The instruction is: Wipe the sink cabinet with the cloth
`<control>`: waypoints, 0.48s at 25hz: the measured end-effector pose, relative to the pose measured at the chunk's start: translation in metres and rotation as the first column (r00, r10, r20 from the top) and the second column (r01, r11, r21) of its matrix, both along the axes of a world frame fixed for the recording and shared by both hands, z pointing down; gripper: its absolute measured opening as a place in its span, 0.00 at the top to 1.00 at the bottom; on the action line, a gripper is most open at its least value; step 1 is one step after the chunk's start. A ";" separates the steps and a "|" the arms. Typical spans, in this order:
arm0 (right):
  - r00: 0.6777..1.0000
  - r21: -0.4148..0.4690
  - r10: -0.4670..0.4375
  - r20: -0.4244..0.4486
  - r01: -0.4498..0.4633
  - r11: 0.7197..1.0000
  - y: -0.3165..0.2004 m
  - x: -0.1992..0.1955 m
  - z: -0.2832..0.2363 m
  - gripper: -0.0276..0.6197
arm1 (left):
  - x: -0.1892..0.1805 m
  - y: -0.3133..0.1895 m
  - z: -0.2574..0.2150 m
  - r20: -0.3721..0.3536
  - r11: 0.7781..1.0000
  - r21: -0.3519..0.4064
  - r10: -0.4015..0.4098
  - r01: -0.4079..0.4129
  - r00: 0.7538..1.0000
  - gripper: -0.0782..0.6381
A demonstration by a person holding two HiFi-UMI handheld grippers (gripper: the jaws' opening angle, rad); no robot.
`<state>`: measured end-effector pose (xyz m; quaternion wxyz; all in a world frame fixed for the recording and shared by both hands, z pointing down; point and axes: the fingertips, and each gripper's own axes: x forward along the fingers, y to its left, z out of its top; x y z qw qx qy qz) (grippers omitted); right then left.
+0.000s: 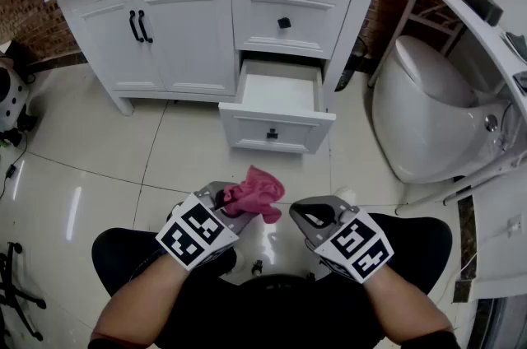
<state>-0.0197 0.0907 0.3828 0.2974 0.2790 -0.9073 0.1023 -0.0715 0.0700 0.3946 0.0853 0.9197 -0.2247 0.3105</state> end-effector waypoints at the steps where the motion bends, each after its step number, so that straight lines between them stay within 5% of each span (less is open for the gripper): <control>1: 1.000 0.006 0.002 0.001 -0.002 1.000 -0.002 0.000 -0.002 0.95 | 0.000 -0.002 -0.003 -0.009 1.000 0.002 0.000 0.000 1.000 0.75; 12: 0.987 0.015 0.003 0.159 -0.006 1.000 -0.049 -0.001 -0.073 0.95 | -0.007 -0.052 -0.045 0.021 0.997 0.075 -0.013 0.012 1.000 0.75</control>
